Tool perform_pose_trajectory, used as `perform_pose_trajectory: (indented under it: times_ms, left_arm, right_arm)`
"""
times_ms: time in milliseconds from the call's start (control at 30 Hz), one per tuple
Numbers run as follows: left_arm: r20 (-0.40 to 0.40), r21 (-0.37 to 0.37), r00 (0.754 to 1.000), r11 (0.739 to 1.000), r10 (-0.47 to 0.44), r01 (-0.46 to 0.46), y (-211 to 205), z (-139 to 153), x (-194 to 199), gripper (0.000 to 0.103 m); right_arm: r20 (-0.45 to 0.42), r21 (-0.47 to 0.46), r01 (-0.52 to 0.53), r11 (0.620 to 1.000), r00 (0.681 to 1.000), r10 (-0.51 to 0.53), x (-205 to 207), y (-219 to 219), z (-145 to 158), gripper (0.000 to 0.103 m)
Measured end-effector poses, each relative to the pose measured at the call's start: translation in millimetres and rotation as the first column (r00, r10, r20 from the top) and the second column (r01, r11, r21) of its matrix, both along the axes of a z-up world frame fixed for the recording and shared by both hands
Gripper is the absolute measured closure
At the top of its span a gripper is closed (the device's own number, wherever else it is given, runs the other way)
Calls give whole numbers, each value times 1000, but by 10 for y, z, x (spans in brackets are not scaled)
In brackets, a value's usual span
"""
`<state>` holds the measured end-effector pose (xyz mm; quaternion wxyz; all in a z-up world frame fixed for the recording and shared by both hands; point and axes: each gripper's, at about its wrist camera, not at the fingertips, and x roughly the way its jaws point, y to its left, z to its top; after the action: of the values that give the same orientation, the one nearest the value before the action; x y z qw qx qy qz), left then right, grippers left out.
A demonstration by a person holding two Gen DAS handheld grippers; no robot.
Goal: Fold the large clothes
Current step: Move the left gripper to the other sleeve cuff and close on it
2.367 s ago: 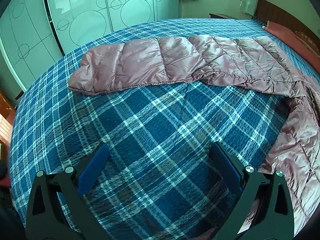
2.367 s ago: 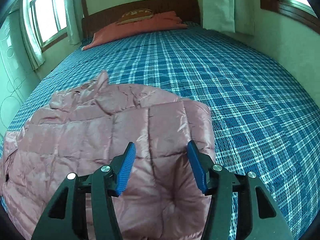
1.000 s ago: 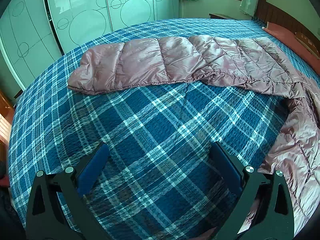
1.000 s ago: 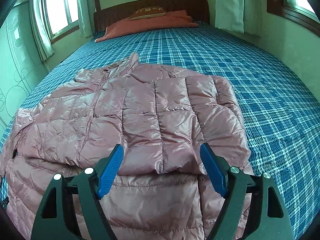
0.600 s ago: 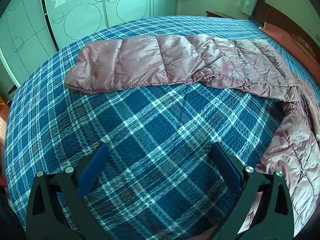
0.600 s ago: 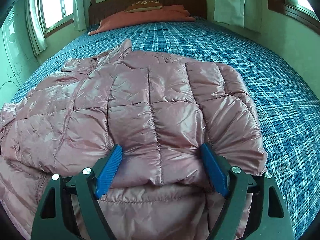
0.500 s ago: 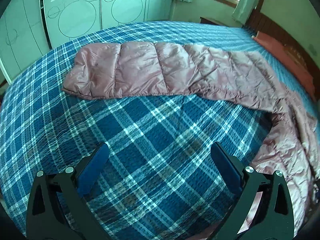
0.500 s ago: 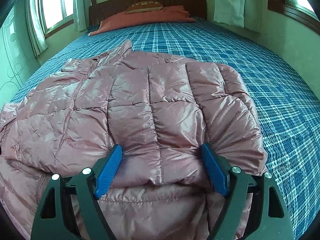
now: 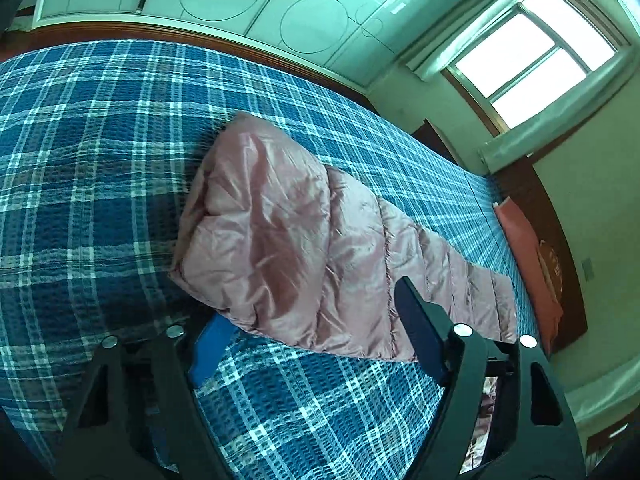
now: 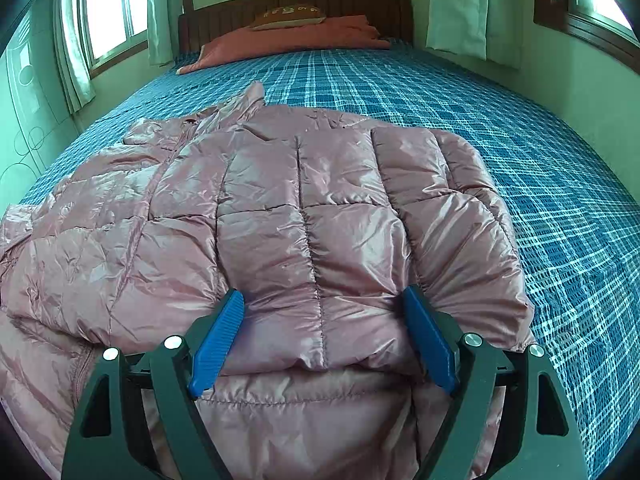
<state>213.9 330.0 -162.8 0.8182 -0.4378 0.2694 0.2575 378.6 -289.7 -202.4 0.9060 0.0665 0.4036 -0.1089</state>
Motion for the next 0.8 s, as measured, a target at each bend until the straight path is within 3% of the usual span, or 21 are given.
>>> perform_pose_trajectory:
  times_ms: [67, 133, 300, 367, 433, 500, 533, 567, 700, 800]
  left_arm:
    - [-6, 16, 1000, 1000, 25, -25, 39, 7, -7, 59]
    - [6, 10, 1000, 1000, 28, -28, 46, -8, -41, 76]
    - [-10, -1, 999, 999, 51, -51, 71, -31, -9, 77]
    - [1, -10, 998, 998, 60, -60, 85, -37, -3, 70]
    - [7, 0, 998, 998, 65, -65, 102, -44, 26, 70]
    - [-16, 46, 998, 997, 57, -56, 90, 6, 93, 76]
    - [-28, 67, 998, 996, 52, -50, 73, 46, 184, 88]
    - [-40, 94, 998, 995, 46, -42, 37, 102, 241, 92]
    - [-16, 203, 1000, 979, 7, -3, -152, 373, 365, 96]
    - [22, 302, 997, 951, -80, 70, -491, 645, 580, 97]
  right_arm:
    - [2, 0, 0, 1000, 1000, 0, -11, 2, 3, 23]
    - [2, 0, 0, 1000, 1000, 0, -10, 2, 6, 23]
    - [5, 3, 0, 1000, 1000, 0, -20, -8, 16, 23]
    - [6, 3, 0, 1000, 1000, 0, -22, -12, 20, 23]
    - [7, 4, 0, 1000, 1000, 0, -22, -14, 21, 23]
    - [8, 4, 0, 1000, 1000, 0, -24, -12, 21, 23]
    - [8, 4, 0, 1000, 1000, -1, -25, -12, 21, 23]
    - [8, 4, 1, 1000, 1000, -1, -25, -11, 21, 23]
    - [9, 2, 1, 1000, 1000, -1, -25, -13, 24, 23]
    - [9, 3, 1, 1000, 1000, -1, -25, -16, 27, 23]
